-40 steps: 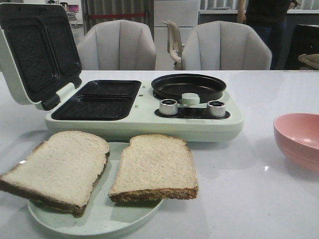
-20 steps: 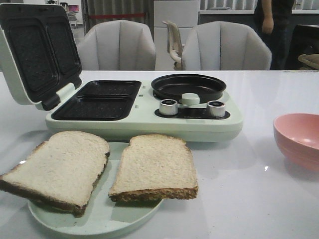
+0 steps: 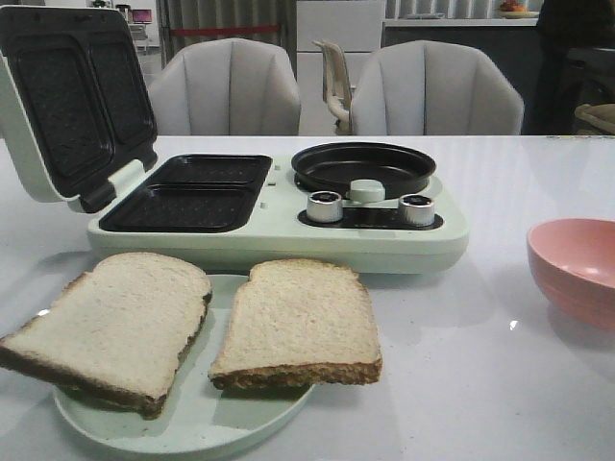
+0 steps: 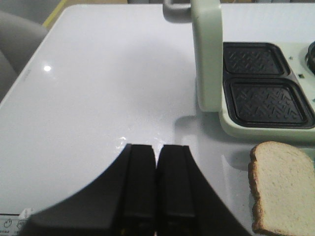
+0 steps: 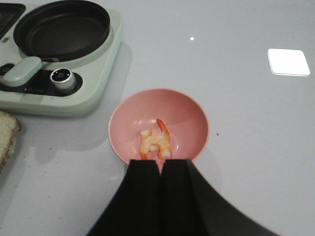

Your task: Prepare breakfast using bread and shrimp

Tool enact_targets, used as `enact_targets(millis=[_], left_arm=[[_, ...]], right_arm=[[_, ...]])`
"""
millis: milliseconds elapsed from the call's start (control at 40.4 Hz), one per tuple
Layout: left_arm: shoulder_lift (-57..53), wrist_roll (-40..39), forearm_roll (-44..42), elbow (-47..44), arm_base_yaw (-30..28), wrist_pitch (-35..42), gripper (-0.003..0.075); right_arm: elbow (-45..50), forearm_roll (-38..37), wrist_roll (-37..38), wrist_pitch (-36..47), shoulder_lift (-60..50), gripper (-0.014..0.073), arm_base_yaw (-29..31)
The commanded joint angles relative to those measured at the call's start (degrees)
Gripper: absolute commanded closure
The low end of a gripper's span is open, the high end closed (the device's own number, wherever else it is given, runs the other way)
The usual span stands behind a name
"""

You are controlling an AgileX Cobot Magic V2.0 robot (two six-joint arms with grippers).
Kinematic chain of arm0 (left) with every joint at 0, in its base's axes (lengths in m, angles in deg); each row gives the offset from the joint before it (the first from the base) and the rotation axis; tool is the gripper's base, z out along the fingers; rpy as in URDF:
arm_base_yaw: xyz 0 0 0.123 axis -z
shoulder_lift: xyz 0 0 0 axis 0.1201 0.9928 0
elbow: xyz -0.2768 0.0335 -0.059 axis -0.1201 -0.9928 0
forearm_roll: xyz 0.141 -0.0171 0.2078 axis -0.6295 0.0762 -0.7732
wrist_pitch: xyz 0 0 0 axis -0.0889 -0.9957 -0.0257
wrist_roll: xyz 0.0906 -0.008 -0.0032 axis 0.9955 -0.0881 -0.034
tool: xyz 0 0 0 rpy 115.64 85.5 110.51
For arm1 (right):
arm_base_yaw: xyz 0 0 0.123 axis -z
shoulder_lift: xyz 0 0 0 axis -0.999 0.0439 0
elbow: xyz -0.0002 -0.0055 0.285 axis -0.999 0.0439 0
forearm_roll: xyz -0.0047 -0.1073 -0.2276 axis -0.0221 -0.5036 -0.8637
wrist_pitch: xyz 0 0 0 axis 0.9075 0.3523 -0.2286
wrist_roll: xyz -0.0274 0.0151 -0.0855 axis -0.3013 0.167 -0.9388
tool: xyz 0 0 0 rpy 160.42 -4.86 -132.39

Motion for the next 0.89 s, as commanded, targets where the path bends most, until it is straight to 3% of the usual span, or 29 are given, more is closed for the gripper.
enact_targets(millis=[0, 99, 173, 247, 346, 396, 445, 643, 866], left_arm=[[1.67, -0.24, 0.55, 1.49, 0.39, 4.18, 0.0619], [2.19, -0.24, 0.45, 1.49, 0.39, 4.28, 0.0618], [2.28, -0.24, 0.31, 1.49, 0.39, 4.28, 0.0584], [2.28, -0.24, -0.04, 1.49, 0.39, 4.28, 0.0454], [2.28, -0.24, -0.15, 1.49, 0.39, 4.39, 0.0209], [2.28, -0.24, -0.15, 1.49, 0.39, 4.27, 0.0107], [2.28, -0.24, -0.43, 1.49, 0.39, 4.18, 0.0064], [2.28, 5.24, -1.10, 1.49, 1.93, 4.05, 0.0085], [4.62, 15.81, -1.80, 1.49, 11.56, 2.45, 0.0086]], right_arm=[[-1.70, -0.46, -0.30, 3.96, 1.91, 0.0549, -0.25], [-1.70, -0.46, -0.30, 4.01, 2.51, 0.0528, -0.25], [-1.70, -0.46, -0.30, 4.06, 2.51, 0.0434, -0.25], [-1.70, -0.46, -0.30, 4.13, 2.51, 0.0277, -0.25], [-1.70, -0.46, -0.30, 4.46, 2.51, 0.0102, -0.25], [-1.70, -0.46, -0.30, 4.46, 2.51, 0.0055, -0.25], [-1.70, -0.46, -0.30, 4.46, 2.51, 0.0039, -0.25], [-1.70, -0.46, -0.30, 4.46, 2.51, 0.0039, -0.25], [-1.70, -0.46, -0.30, 4.46, 2.51, 0.0039, -0.25]])
